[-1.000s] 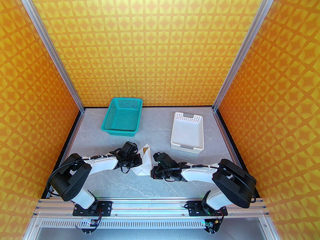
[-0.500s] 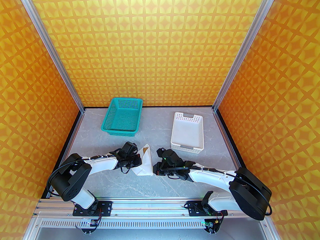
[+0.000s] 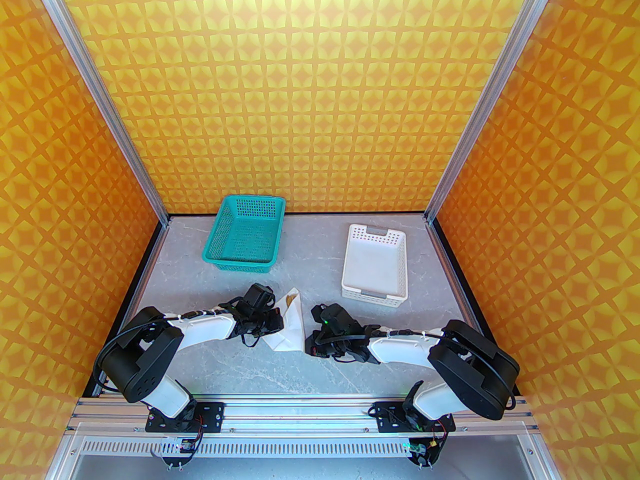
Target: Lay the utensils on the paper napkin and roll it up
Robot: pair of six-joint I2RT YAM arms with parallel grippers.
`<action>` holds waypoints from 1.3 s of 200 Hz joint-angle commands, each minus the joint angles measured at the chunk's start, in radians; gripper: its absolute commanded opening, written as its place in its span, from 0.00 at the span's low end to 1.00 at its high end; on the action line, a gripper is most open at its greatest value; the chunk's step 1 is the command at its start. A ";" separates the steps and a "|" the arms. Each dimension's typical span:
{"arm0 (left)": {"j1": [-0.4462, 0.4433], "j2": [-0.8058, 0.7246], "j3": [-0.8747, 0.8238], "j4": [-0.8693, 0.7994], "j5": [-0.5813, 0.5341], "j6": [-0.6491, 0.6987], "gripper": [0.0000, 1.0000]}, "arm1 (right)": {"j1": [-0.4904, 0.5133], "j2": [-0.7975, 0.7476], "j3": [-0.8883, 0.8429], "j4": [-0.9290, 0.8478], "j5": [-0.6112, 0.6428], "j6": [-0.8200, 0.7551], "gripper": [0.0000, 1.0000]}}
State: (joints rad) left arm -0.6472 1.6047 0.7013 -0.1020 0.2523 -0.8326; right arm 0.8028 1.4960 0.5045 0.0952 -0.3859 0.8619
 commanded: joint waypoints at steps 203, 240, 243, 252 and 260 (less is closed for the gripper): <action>0.008 0.023 0.006 -0.066 -0.031 0.009 0.00 | 0.001 0.023 0.040 -0.025 0.028 -0.018 0.01; 0.008 0.021 0.006 -0.068 -0.031 0.009 0.00 | 0.004 0.067 0.022 -0.005 0.028 -0.012 0.01; 0.008 0.021 0.006 -0.067 -0.031 0.009 0.00 | 0.004 0.066 0.023 -0.007 0.030 -0.012 0.00; 0.008 0.018 0.006 -0.066 -0.031 0.009 0.00 | 0.005 0.066 0.020 -0.016 0.036 -0.012 0.01; 0.008 0.013 0.006 -0.066 -0.030 0.010 0.00 | 0.006 0.065 0.018 -0.028 0.040 -0.015 0.01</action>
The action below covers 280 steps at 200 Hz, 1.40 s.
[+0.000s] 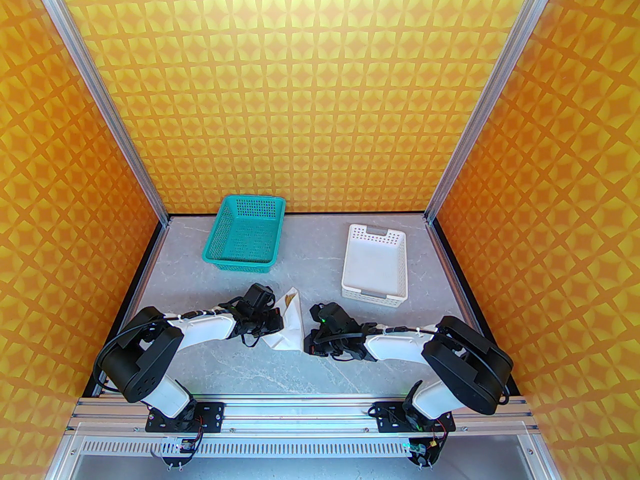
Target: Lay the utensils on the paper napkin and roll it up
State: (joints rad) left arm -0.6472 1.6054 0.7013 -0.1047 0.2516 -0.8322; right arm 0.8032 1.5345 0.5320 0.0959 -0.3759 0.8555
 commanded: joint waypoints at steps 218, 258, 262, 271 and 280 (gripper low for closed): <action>0.222 -0.332 -0.135 -0.284 -0.047 0.084 0.47 | 0.013 0.033 0.019 -0.171 0.071 -0.058 0.00; 0.222 -0.265 -0.148 -0.159 0.033 0.057 0.47 | 0.016 0.033 0.020 -0.173 0.072 -0.059 0.00; 0.222 -0.258 -0.149 -0.150 0.038 0.055 0.46 | 0.015 0.033 0.021 -0.173 0.071 -0.059 0.00; 0.222 -0.245 -0.148 -0.136 0.043 0.052 0.46 | 0.016 0.033 0.020 -0.173 0.073 -0.058 0.00; 0.222 -0.235 -0.146 -0.131 0.043 0.048 0.45 | 0.017 0.033 0.019 -0.173 0.074 -0.058 0.00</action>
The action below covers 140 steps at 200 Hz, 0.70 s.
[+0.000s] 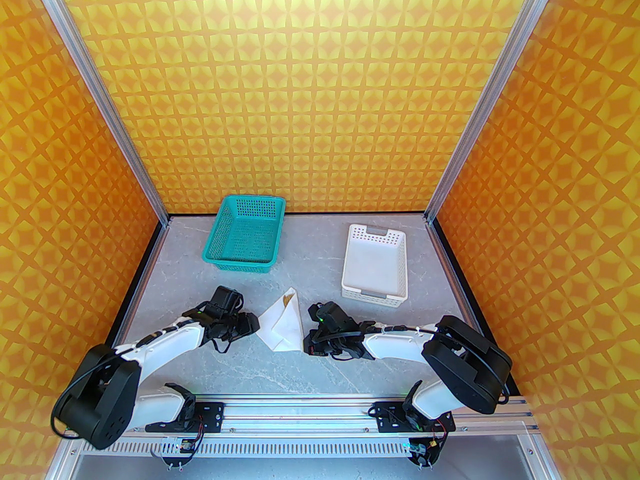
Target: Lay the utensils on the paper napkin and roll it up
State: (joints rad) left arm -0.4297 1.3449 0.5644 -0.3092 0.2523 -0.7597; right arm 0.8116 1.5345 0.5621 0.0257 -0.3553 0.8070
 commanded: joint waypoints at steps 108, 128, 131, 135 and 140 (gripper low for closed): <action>0.005 0.043 -0.009 0.123 0.062 -0.039 0.26 | 0.012 0.035 0.002 -0.114 0.059 -0.014 0.00; 0.003 0.017 -0.006 0.118 0.062 -0.043 0.16 | 0.012 0.035 0.004 -0.118 0.061 -0.016 0.00; 0.002 0.012 -0.005 0.116 0.062 -0.044 0.15 | 0.012 0.035 0.004 -0.118 0.061 -0.016 0.00; 0.002 0.005 -0.002 0.112 0.062 -0.044 0.14 | 0.012 0.035 0.004 -0.118 0.061 -0.015 0.00; 0.000 -0.004 0.002 0.107 0.065 -0.046 0.12 | 0.012 0.036 0.004 -0.120 0.062 -0.016 0.00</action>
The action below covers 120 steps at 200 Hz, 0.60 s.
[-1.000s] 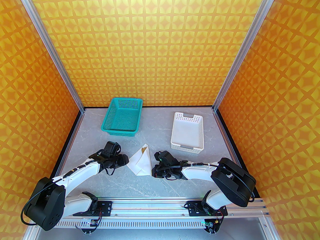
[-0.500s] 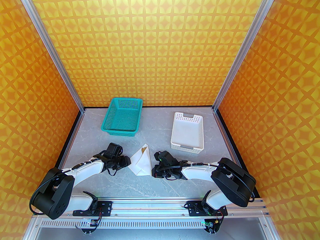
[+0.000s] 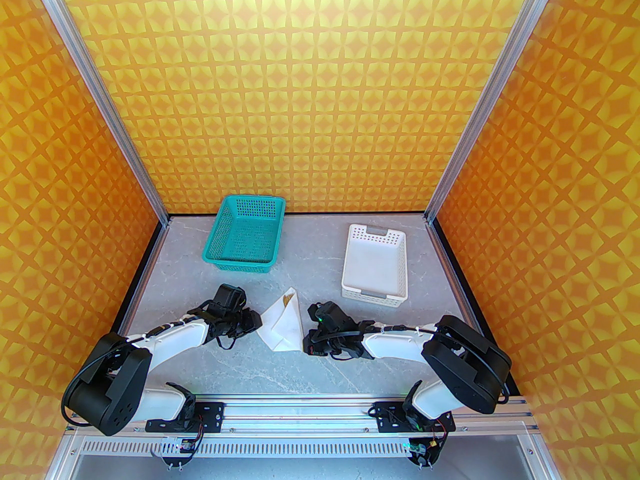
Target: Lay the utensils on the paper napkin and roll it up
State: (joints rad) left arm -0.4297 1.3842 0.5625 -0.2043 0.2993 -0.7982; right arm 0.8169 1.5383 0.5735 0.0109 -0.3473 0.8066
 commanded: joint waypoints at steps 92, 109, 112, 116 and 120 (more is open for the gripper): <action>-0.053 -0.095 0.052 0.014 0.084 -0.094 0.11 | 0.008 0.046 0.011 -0.113 0.054 -0.017 0.01; -0.062 -0.099 0.067 0.022 0.090 -0.109 0.10 | 0.010 0.047 0.012 -0.114 0.055 -0.019 0.00; -0.065 -0.099 0.070 0.025 0.093 -0.111 0.10 | 0.009 0.047 0.011 -0.115 0.054 -0.019 0.00; -0.068 -0.098 0.075 0.028 0.096 -0.115 0.10 | 0.010 0.047 0.011 -0.114 0.054 -0.018 0.01; -0.070 -0.096 0.078 0.032 0.098 -0.118 0.10 | 0.010 0.046 0.011 -0.115 0.054 -0.018 0.00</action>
State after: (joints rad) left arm -0.4828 1.3083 0.5934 -0.2039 0.3637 -0.8799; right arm 0.8188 1.5475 0.5930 -0.0116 -0.3405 0.8062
